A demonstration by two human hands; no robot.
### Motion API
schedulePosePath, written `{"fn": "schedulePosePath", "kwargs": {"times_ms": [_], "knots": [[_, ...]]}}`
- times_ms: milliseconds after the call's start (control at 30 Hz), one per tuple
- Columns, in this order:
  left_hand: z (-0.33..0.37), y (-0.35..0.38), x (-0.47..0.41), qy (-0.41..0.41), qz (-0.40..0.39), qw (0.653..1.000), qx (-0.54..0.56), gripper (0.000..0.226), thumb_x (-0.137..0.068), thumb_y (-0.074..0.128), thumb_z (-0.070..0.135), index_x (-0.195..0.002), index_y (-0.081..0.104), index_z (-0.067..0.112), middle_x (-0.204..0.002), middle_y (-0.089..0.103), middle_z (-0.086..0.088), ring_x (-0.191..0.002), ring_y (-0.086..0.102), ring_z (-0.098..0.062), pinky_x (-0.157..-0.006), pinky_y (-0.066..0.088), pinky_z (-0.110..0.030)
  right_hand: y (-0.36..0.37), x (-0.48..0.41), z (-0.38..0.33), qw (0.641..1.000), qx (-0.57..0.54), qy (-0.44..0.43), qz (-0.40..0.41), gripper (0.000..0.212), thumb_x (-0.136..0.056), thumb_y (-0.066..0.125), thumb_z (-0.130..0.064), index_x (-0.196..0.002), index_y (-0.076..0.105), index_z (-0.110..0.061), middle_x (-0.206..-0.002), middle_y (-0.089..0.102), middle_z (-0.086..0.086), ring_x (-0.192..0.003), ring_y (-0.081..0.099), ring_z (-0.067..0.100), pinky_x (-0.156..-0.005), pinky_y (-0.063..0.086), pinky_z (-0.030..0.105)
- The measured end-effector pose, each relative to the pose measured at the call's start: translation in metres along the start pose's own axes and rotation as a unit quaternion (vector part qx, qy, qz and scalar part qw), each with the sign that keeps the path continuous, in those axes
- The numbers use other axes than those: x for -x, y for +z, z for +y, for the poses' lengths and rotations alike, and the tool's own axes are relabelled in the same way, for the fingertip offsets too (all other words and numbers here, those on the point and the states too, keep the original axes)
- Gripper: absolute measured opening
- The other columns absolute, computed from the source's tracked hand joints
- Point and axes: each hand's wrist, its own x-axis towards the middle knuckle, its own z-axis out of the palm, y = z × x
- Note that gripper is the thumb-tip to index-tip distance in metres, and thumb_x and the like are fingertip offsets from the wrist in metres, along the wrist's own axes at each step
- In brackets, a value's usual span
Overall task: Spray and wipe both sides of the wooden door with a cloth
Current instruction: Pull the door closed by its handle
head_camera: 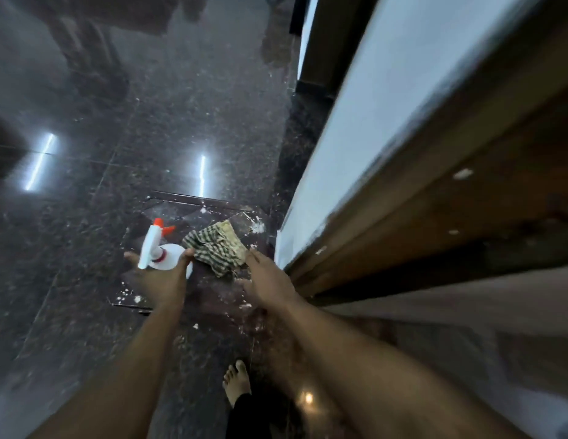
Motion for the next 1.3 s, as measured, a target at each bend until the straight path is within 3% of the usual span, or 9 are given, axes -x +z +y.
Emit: {"fn": "schedulePosePath", "kwargs": {"times_ms": [100, 200, 400, 533, 633, 700, 833, 1100, 1300], "knots": [[-0.004, -0.002, 0.039, -0.065, -0.02, 0.996, -0.049, 0.124, -0.056, 0.079, 0.062, -0.148, 0.02, 0.003, -0.147, 0.038, -0.018, -0.135, 0.038, -0.03, -0.113, 0.031, -0.039, -0.017, 0.038, 0.011, 0.999, -0.039, 0.009, 0.023, 0.067, -0.098, 0.058, -0.034, -0.154, 0.03, -0.013, -0.162, 0.026, 0.007, -0.147, 0.028, 0.025, -0.117, 0.03, 0.038], [-0.01, -0.001, 0.1, -0.047, -0.092, 0.988, -0.118, 0.094, -0.072, 0.07, 0.061, -0.138, 0.04, 0.001, -0.136, 0.05, -0.023, -0.127, 0.046, -0.04, -0.105, 0.039, -0.048, -0.029, 0.093, 0.031, 0.998, -0.063, 0.013, 0.027, 0.053, -0.097, 0.059, -0.034, -0.144, 0.047, -0.012, -0.153, 0.041, 0.009, -0.141, 0.037, 0.026, -0.114, 0.032, 0.035], [0.012, 0.029, 0.282, 0.095, -0.339, 0.889, -0.293, 0.038, -0.091, 0.058, 0.041, -0.066, 0.066, 0.013, -0.071, 0.069, -0.012, -0.074, 0.065, -0.03, -0.068, 0.049, -0.032, -0.07, 0.246, 0.124, 0.998, -0.051, 0.025, 0.04, 0.042, -0.101, 0.053, -0.036, -0.138, 0.056, -0.017, -0.141, 0.055, 0.012, -0.129, 0.049, 0.031, -0.103, 0.039, 0.036], [0.054, 0.079, 0.415, 0.245, -0.462, 0.777, -0.349, 0.018, -0.093, 0.059, 0.027, -0.096, 0.073, 0.016, -0.1, 0.07, -0.008, -0.093, 0.064, -0.021, -0.069, 0.041, -0.025, -0.106, 0.364, 0.211, 0.988, -0.111, 0.078, 0.075, 0.043, -0.098, 0.044, -0.033, -0.125, 0.064, -0.006, -0.132, 0.06, 0.018, -0.12, 0.055, 0.035, -0.102, 0.045, 0.039], [0.087, 0.132, 0.505, 0.317, -0.485, 0.734, -0.353, 0.014, -0.085, 0.067, 0.029, -0.076, 0.067, 0.019, -0.091, 0.069, -0.018, -0.094, 0.066, -0.03, -0.067, 0.038, -0.025, -0.13, 0.444, 0.275, 0.969, -0.128, 0.175, 0.123, 0.059, -0.097, 0.033, -0.041, -0.129, 0.058, 0.003, -0.135, 0.056, 0.021, -0.122, 0.052, 0.038, -0.087, 0.048, 0.021], [0.116, 0.167, 0.575, 0.354, -0.501, 0.707, -0.353, 0.011, -0.086, 0.068, 0.025, -0.087, 0.069, 0.014, -0.094, 0.07, -0.016, -0.096, 0.065, -0.029, -0.066, 0.037, -0.023, -0.141, 0.492, 0.328, 0.964, -0.103, 0.198, 0.146, 0.071, -0.088, 0.027, -0.051, -0.124, 0.062, -0.001, -0.133, 0.058, 0.018, -0.119, 0.055, 0.039, -0.091, 0.046, 0.031], [0.185, 0.221, 0.703, 0.464, -0.498, 0.664, -0.309, 0.037, -0.089, 0.064, 0.03, -0.118, 0.062, 0.008, -0.115, 0.067, -0.011, -0.108, 0.062, -0.027, -0.083, 0.044, -0.027, -0.18, 0.571, 0.398, 0.939, -0.088, 0.287, 0.169, 0.05, -0.095, 0.04, -0.039, -0.127, 0.06, -0.007, -0.134, 0.058, 0.016, -0.119, 0.056, 0.037, -0.1, 0.043, 0.04], [0.284, 0.324, 0.896, 0.688, -0.356, 0.596, -0.213, 0.045, -0.09, 0.054, 0.037, -0.12, 0.051, 0.003, -0.125, 0.053, -0.019, -0.118, 0.047, -0.038, -0.098, 0.037, -0.046, -0.25, 0.69, 0.49, 0.878, -0.038, 0.406, 0.25, 0.036, -0.096, 0.052, -0.035, -0.128, 0.06, -0.019, -0.128, 0.061, 0.009, -0.116, 0.059, 0.029, -0.091, 0.05, 0.041], [0.295, 0.417, 0.939, 0.608, -0.449, 0.566, -0.328, 0.039, -0.085, 0.049, 0.037, -0.115, 0.059, 0.015, -0.129, 0.055, -0.015, -0.117, 0.053, -0.038, -0.1, 0.045, -0.043, -0.272, 0.74, 0.538, 0.838, 0.015, 0.43, 0.335, 0.046, -0.097, 0.054, -0.041, -0.138, 0.051, -0.019, -0.131, 0.056, 0.006, -0.122, 0.052, 0.026, -0.092, 0.05, 0.043]]}}
